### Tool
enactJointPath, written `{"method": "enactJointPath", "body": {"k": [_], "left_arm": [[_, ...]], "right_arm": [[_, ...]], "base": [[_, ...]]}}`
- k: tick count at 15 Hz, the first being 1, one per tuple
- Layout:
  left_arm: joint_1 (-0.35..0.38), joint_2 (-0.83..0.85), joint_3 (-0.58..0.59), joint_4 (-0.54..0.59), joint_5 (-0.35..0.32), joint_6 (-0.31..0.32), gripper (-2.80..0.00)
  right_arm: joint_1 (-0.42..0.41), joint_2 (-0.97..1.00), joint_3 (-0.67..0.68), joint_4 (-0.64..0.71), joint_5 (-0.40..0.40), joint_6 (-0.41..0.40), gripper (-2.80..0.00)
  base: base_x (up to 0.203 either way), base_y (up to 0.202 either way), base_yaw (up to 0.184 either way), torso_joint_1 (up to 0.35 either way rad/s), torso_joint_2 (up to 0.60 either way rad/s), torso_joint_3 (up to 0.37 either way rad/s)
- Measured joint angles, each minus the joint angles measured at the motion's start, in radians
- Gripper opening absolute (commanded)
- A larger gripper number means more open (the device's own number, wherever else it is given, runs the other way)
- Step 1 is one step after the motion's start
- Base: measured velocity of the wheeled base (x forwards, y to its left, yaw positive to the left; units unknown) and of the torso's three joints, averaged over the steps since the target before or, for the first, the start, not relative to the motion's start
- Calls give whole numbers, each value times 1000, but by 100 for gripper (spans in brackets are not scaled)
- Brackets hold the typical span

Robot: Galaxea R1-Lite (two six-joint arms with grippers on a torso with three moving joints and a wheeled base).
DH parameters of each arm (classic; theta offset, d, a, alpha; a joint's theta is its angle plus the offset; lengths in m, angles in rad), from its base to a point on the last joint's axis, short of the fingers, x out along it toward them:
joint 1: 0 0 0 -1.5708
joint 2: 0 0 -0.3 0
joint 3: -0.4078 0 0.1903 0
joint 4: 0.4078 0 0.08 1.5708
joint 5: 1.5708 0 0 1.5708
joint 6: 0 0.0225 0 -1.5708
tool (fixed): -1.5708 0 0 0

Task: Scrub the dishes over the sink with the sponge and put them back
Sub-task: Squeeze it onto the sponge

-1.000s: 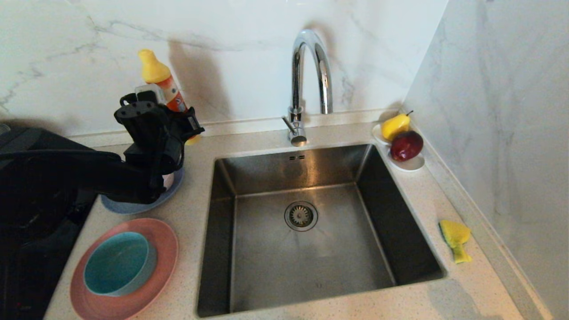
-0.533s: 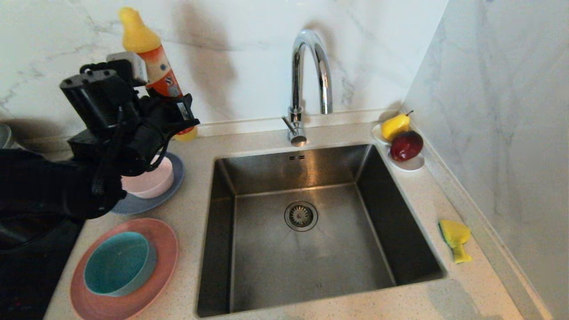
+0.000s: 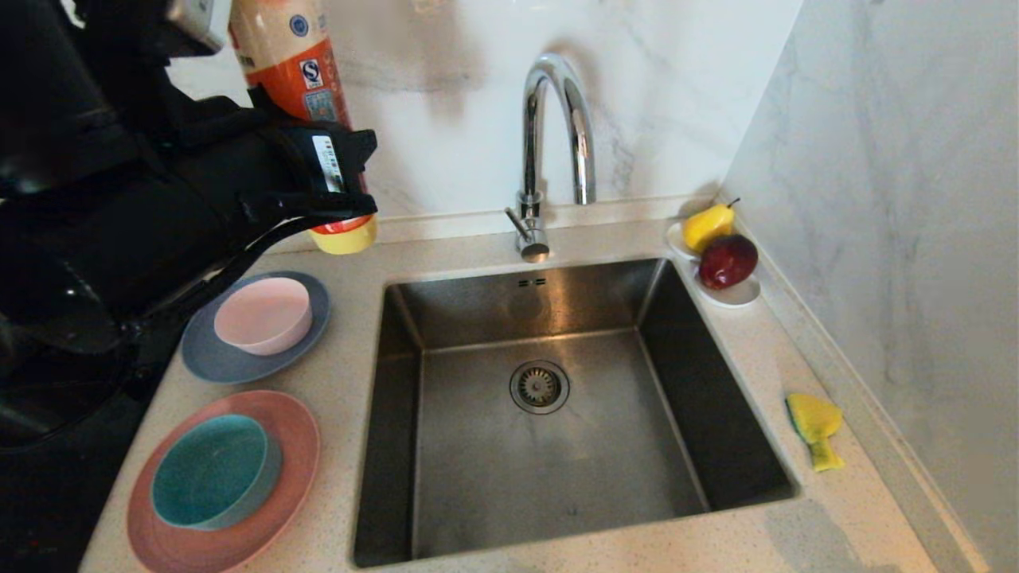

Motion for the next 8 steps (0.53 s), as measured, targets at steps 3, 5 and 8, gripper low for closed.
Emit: {"method": "enactJointPath", "body": {"k": [3,5,8], "left_arm": [[-125,-39,-8,8,23,90,-280],[-191,-45,-12,14,23,119,-280],[-279,-33,-42,18,21,144,-280]], "right_arm": [[0,0,0,0,0,0,-280],[0,0,0,0,0,0,-280],[0,0,0,0,0,0,-280]], "base": [[0,0,0,0,0,0],[0,0,0,0,0,0],[0,0,0,0,0,0]]}}
